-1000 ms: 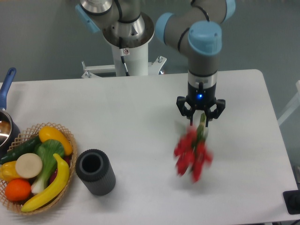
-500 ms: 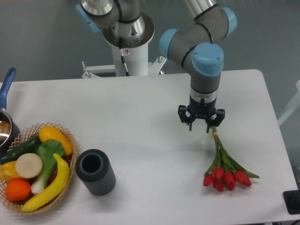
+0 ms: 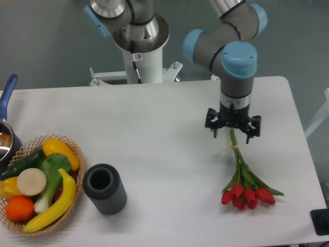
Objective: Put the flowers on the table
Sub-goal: 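Raise the open gripper up away from the tulips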
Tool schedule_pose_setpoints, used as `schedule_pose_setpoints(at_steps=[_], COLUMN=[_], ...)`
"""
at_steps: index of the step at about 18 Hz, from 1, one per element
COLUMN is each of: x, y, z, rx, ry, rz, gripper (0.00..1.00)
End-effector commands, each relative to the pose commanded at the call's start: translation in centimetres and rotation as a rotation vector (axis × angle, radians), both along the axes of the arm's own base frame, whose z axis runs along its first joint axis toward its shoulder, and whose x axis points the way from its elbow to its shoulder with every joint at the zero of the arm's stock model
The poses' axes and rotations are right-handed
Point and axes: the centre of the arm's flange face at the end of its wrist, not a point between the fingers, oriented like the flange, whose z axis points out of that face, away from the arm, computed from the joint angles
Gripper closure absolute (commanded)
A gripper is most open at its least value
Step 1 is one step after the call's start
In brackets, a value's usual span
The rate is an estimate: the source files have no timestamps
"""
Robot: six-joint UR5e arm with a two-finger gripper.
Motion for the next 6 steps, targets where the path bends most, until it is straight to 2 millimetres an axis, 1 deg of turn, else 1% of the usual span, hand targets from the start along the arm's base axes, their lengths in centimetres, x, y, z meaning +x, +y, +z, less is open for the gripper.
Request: schedule_pose_setpoints(at_steps=[2,5,6], x=[-1.0,-2.1,-2.3], y=[-1.2,-3.0,-3.3], z=[0.2,0.6,0.6], rx=[-0.017,-0.028,-0.032], ry=[0.011,0.023,0.027], rz=[-0.045,-0.065,-0.081], gripper=[0.0,0.0,0.0])
